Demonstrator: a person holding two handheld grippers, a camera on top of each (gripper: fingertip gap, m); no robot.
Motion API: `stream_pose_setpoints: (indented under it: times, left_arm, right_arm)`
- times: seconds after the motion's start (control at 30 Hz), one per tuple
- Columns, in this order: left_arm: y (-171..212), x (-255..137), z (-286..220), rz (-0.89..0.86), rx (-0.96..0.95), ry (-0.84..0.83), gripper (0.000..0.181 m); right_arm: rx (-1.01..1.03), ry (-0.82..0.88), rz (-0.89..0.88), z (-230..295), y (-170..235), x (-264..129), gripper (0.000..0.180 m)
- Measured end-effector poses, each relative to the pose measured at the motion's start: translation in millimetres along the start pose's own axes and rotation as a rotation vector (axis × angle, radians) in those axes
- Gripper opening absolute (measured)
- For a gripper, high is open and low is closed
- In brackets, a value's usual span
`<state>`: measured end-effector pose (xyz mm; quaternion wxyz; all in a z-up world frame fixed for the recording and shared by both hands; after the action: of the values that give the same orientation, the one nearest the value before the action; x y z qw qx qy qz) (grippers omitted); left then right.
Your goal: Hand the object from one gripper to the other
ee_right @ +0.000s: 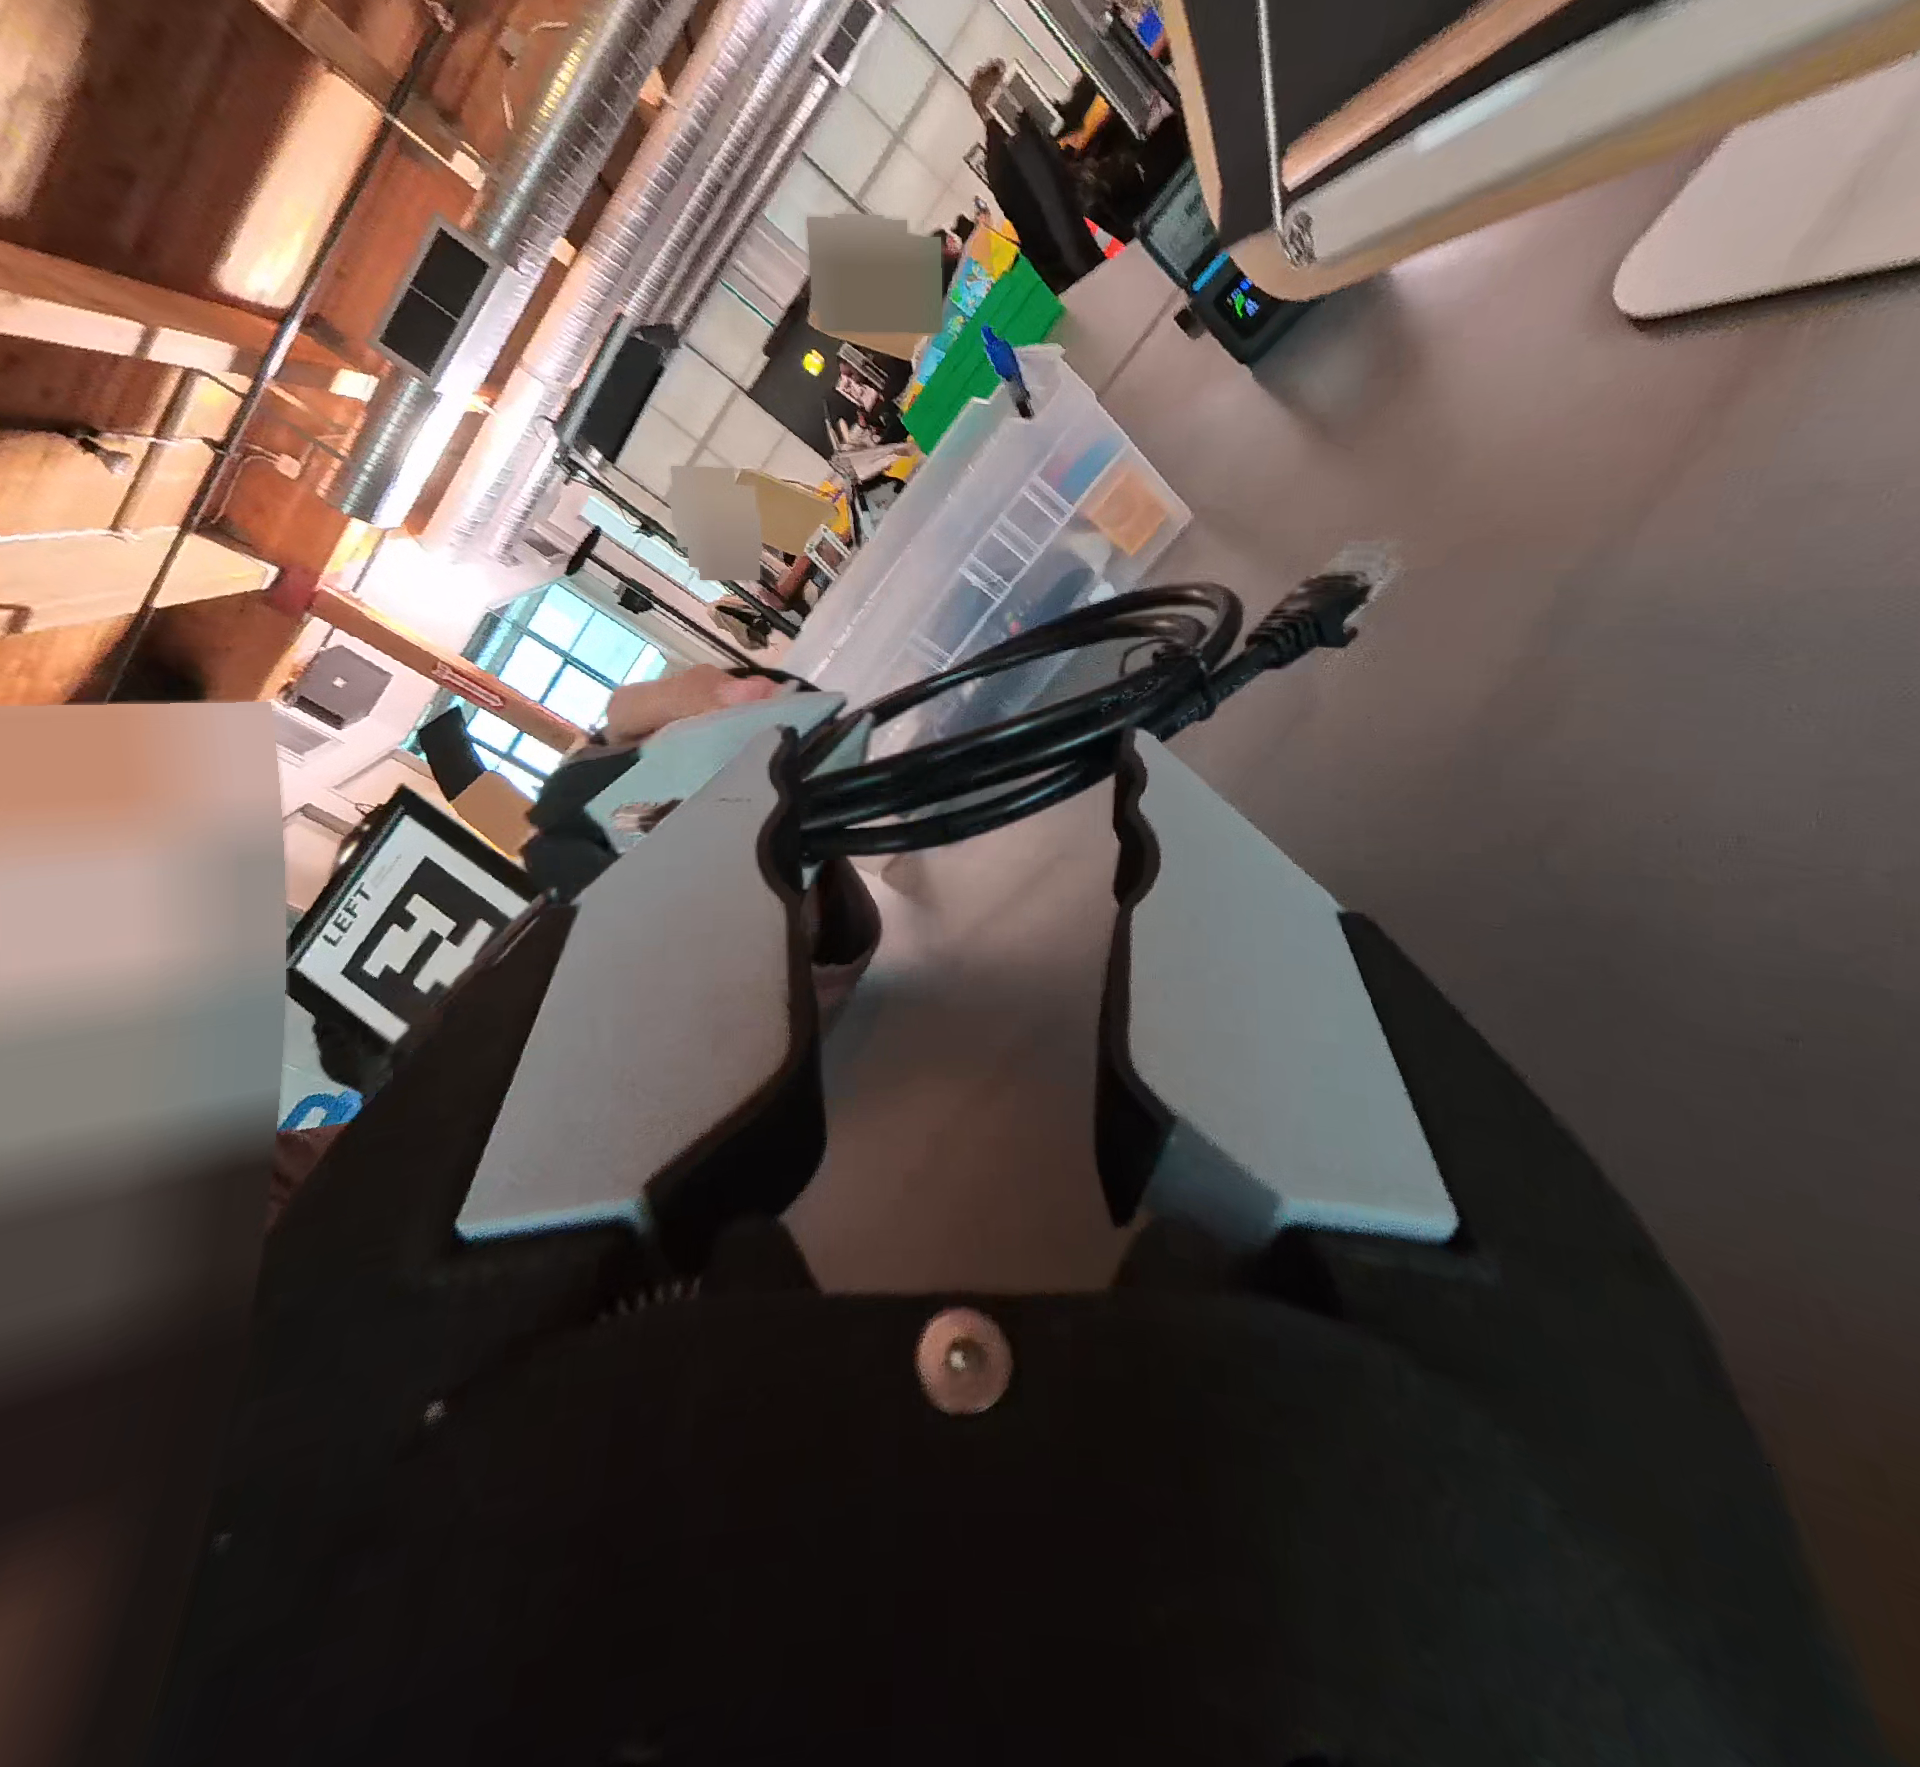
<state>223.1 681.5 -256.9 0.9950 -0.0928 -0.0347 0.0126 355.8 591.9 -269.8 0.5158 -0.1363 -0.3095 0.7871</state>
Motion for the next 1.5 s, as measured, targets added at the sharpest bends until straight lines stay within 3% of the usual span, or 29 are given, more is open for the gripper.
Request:
stream_pose_setpoints:
  times: [0.13, 0.47, 0.7, 0.77, 0.9, 0.97, 1.17, 1.33, 1.5]
  left_arm:
    - [-6.5, -0.5, 3.6, 0.001, 0.099, -0.096, 0.0]
    - [-13.5, -2.7, -3.3, -0.035, 0.07, -0.07, 0.0]
    - [-9.3, 1.3, -13.8, -0.015, 0.116, -0.03, 0.001]
    - [-6.9, 2.1, -16.6, -0.02, 0.008, 0.021, 0.004]
    - [-8.0, -2.9, -4.5, -0.118, -0.558, 0.26, 0.012]
    - [-3.4, -5.9, 11.9, -0.176, -0.74, 0.271, 0.011]
    - [12.3, -12.9, 36.0, -0.28, -0.995, 0.195, 0.005]
    - [29.1, 1.2, 25.7, -0.136, -1.165, 0.3, 0.003]
    - [42.4, 11.3, 10.0, -0.005, -1.22, 0.358, 0.005]
  right_arm:
    - [0.059, 0.013, 0.038, -5.5, 4.1, 1.2, 0.067]
    - [0.128, -0.123, 0.044, -4.3, 4.5, 1.0, 0.043]
    - [-0.02, -0.086, 0.039, 4.9, -6.2, -8.2, 0.021]
    - [-0.095, -0.099, 0.027, 13.6, -10.7, -8.0, 0.018]
    - [-0.193, -0.095, -0.032, 25.3, -19.8, -13.3, 0.017]
    - [-0.244, -0.069, -0.06, 29.4, -24.8, -19.2, 0.015]
    - [-0.429, 0.032, -0.107, 53.0, -33.5, -27.4, 0.014]
    - [-0.622, 0.219, -0.104, 95.7, -35.4, -35.3, 0.013]
    - [-0.869, 0.453, -0.17, 178.2, -51.3, -86.2, 0.014]
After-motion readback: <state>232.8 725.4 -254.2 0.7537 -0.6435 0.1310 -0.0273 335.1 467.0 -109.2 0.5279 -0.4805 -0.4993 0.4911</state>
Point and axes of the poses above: each gripper's, where its closed fingertips meet, x out along the fingers, y out of its underside, z = x × y across the jaws, the point moved 7 cm from there along -x, back along the fingers, and after that the axes turned 8 degrees about -y, right-handed, at the moved point
